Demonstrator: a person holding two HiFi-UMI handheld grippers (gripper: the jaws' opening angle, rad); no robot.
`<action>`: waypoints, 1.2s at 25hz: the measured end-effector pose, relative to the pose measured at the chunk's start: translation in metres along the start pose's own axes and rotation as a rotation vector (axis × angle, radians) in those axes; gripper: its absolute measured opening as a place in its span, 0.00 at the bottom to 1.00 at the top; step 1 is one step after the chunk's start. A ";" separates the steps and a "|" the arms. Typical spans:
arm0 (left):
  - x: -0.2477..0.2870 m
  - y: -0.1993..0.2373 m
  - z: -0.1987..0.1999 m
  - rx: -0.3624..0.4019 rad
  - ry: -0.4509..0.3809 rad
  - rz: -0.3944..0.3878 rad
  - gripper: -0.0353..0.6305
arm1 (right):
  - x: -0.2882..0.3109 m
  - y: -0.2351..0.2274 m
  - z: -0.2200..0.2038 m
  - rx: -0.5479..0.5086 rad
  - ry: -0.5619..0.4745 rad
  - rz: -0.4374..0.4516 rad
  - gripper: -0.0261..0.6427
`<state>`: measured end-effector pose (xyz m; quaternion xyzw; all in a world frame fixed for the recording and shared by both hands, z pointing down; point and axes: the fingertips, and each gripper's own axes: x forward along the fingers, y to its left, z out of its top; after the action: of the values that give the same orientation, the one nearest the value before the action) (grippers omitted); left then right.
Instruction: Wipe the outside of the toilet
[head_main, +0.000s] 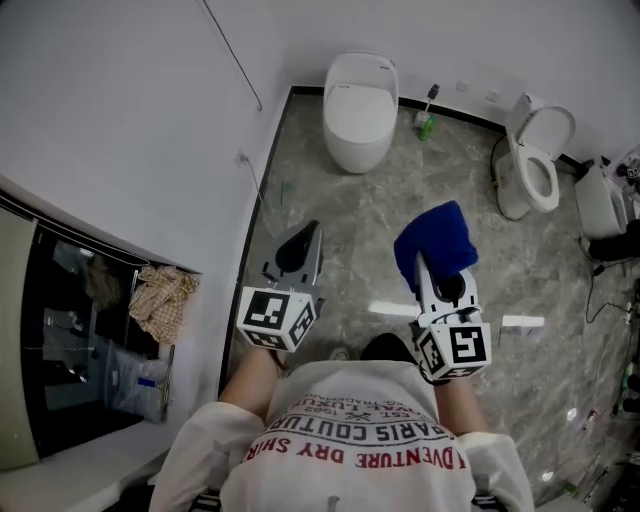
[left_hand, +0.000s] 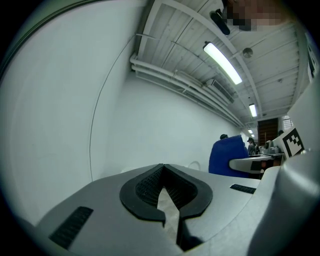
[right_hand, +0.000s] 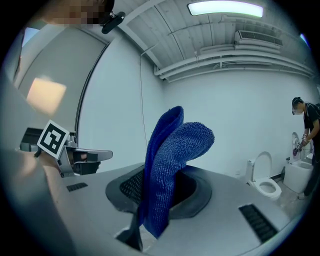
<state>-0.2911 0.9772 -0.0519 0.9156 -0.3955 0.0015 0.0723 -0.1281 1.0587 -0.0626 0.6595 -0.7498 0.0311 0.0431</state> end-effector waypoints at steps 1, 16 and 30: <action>0.003 0.003 -0.002 -0.003 0.004 0.005 0.06 | 0.005 -0.002 -0.003 0.003 0.005 0.004 0.17; 0.217 0.070 0.010 0.014 0.032 0.080 0.06 | 0.214 -0.147 0.002 0.066 -0.005 0.084 0.17; 0.475 0.164 0.035 -0.029 0.025 0.127 0.06 | 0.444 -0.306 0.027 0.035 0.020 0.100 0.17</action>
<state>-0.0853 0.5180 -0.0362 0.8875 -0.4517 0.0119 0.0906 0.1187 0.5788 -0.0452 0.6215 -0.7807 0.0532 0.0374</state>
